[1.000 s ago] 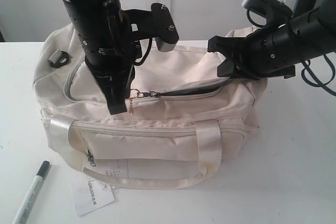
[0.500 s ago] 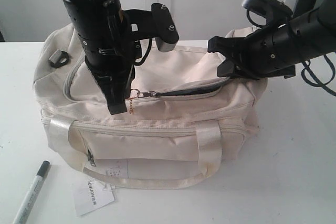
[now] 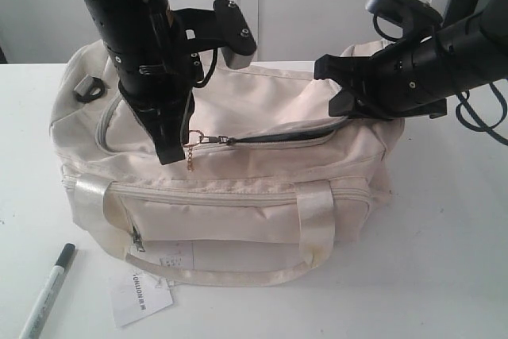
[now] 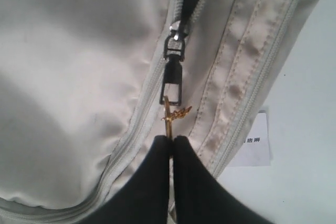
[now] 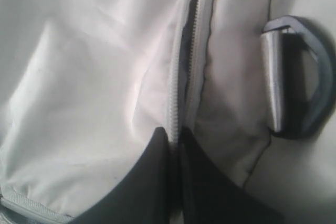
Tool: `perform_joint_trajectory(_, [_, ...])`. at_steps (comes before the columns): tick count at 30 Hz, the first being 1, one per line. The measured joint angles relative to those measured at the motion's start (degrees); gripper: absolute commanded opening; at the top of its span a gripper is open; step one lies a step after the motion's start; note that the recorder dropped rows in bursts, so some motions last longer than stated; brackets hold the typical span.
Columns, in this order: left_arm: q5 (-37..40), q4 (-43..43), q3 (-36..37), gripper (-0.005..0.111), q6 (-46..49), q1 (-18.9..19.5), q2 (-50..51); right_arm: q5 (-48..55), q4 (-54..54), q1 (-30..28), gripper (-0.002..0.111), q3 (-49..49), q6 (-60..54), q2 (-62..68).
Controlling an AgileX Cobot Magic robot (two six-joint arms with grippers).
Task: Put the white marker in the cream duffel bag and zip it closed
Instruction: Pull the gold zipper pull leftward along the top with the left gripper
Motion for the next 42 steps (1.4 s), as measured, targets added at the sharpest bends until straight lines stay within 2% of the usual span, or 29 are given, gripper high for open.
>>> perform_joint_trajectory(7, [0.0,-0.2,1.0,0.000,-0.1,0.1,0.0,0.0,0.0,0.0,0.000,0.0,0.0,0.0])
perform_joint_trajectory(13, [0.0,-0.2,3.8,0.000,-0.1,1.9,0.0,0.0,0.0,0.0,0.000,0.0,0.0,0.0])
perform_joint_trajectory(28, [0.0,-0.2,4.1,0.000,-0.2,2.9,-1.5,-0.4,0.0,0.0,0.000,0.0,0.0,0.0])
perform_joint_trajectory(35, [0.0,-0.4,4.2,0.000,-0.2,4.7,-1.6,-0.6,-0.1,0.0,0.000,0.0,0.0,0.0])
perform_joint_trajectory(42, [0.0,-0.4,7.5,0.000,-0.2,4.7,-1.6,-0.6,-0.1,0.0,0.000,0.0,0.0,0.0])
